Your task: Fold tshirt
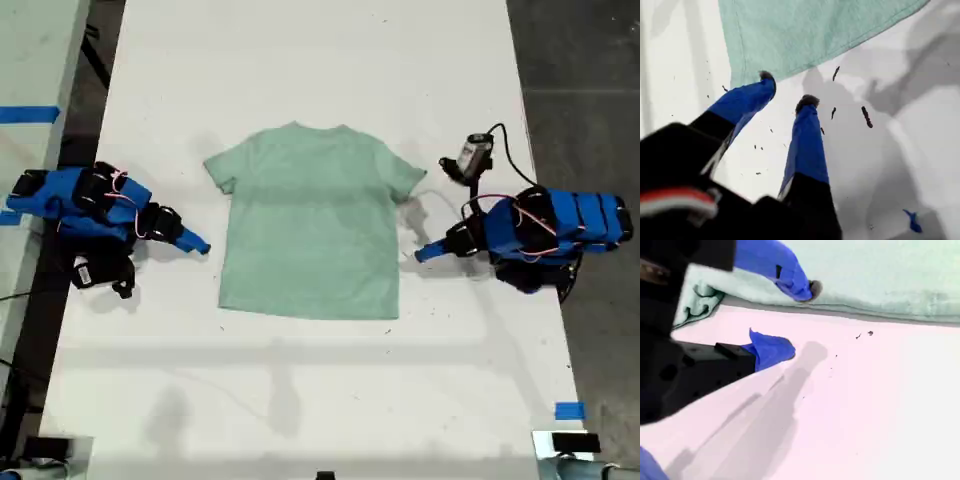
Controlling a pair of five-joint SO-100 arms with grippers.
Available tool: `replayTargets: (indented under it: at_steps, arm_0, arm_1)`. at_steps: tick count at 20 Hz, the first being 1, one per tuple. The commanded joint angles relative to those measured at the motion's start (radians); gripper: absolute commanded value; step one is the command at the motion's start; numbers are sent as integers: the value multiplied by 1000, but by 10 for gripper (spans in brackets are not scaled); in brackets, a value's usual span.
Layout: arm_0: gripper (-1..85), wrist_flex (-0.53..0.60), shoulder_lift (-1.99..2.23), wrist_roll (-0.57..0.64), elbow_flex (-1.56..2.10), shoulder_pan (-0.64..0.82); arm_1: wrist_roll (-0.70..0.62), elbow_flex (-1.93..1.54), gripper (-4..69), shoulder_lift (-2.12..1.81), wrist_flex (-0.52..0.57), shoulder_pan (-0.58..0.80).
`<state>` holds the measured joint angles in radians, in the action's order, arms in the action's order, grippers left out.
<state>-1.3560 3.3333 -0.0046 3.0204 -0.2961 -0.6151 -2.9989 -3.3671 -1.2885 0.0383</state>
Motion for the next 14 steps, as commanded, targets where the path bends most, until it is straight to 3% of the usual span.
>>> replayTargets:
  at_steps: [1, 14]
  arm_0:
    - [1, 167, -2, -126, -3, 141]
    - [1, 209, -2, -156, -21, 173]
  arm_1:
    - [917, 21, 13, -6, 109, 3]
    - [920, 61, 12, -5, 98, -23]
